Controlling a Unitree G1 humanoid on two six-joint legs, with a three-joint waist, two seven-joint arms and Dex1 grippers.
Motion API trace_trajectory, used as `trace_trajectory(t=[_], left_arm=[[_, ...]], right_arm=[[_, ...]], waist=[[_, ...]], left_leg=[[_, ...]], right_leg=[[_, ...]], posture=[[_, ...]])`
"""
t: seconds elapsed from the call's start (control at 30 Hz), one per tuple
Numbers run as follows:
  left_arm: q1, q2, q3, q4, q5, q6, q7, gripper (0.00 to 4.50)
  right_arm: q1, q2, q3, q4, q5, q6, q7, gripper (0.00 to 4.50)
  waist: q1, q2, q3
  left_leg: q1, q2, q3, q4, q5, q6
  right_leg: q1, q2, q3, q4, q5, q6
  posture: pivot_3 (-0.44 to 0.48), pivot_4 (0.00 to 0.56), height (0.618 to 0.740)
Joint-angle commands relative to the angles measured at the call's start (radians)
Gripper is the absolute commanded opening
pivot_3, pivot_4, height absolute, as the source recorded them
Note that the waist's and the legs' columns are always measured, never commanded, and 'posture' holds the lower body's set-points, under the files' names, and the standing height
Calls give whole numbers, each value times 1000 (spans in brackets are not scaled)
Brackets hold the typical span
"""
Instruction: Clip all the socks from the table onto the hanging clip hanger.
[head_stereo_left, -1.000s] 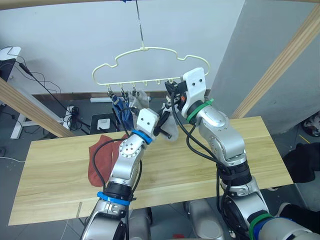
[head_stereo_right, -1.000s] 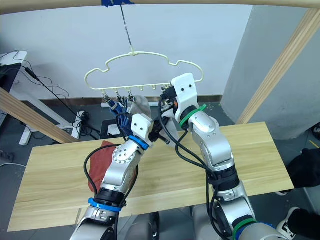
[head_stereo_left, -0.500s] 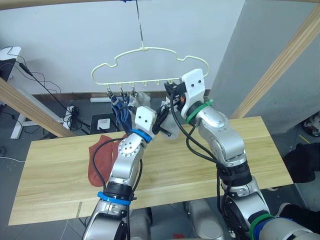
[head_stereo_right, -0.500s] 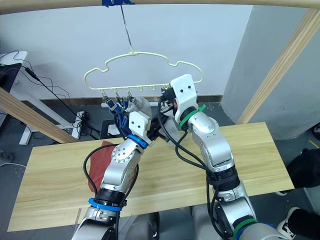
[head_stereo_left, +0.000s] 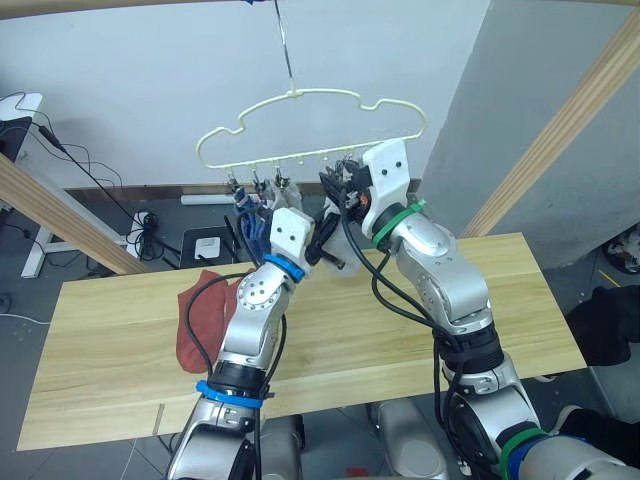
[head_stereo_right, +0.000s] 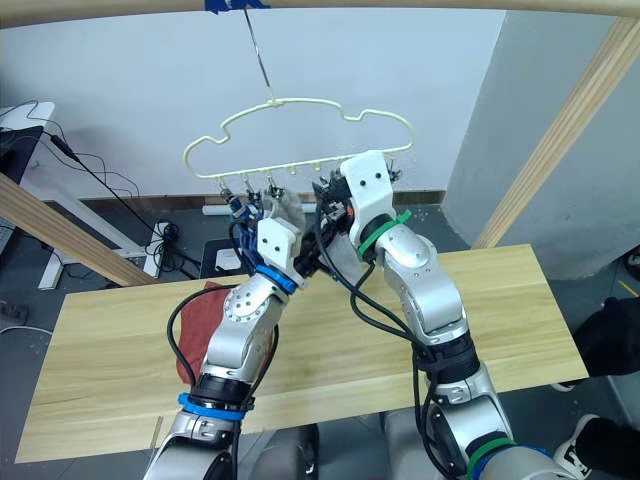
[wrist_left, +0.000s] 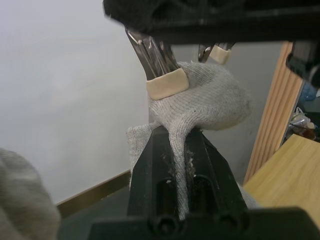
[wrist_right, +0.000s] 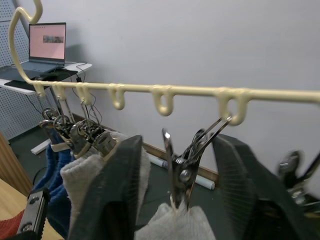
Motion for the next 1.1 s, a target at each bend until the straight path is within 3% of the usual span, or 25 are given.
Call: trace_trajectory(t=[0.03,0.17,0.47,0.57,0.73,0.93,1.07,1.1], left_arm=[[-13,-5,9,-40,-8,3,9,0],[-20,5,5,-31,3,6,5,0],[2,77,-12,-39,-15,29,-106,2342],[8,116,-3,-55,-34,49,-156,2342],[30,259,17,-129,-100,124,-314,2342],[11,339,64,-174,-158,204,-359,2342],[6,349,76,-199,-167,231,-352,2358],[6,348,77,-204,-167,235,-348,2358]], right_arm=[[18,-18,-4,-118,38,34,29,2305],[61,-62,-4,-216,78,104,64,2305],[143,-171,-24,-412,150,223,103,2334],[155,-194,-32,-438,158,231,97,2334],[171,-232,-46,-430,89,186,28,2334],[165,-212,-54,-381,66,156,-8,2334],[149,-200,-58,-341,62,144,-20,1488],[145,-199,-57,-332,59,142,-23,1488]], waist=[[0,0,0],[1,0,0],[0,0,0],[-1,0,0],[-2,0,0],[0,0,0],[2,0,0],[2,0,0]], left_leg=[[0,0,0,0,0,0],[0,0,0,0,0,0],[0,0,-1,0,0,0],[1,1,-1,0,0,0],[1,1,-1,0,0,0],[1,1,-1,0,0,0],[1,1,-1,0,0,0],[1,1,-1,0,0,0]], right_leg=[[0,0,0,0,0,0],[0,0,0,-1,0,0],[1,1,0,0,0,0],[1,2,0,0,0,0],[1,2,0,-1,0,0],[1,3,0,-1,0,0],[1,3,0,-1,0,0],[1,3,0,-1,0,0]], posture=[[-231,284,740],[-234,287,740],[-247,290,740],[-249,290,740],[-248,290,740],[-235,290,740],[-224,290,740],[-223,289,740]])
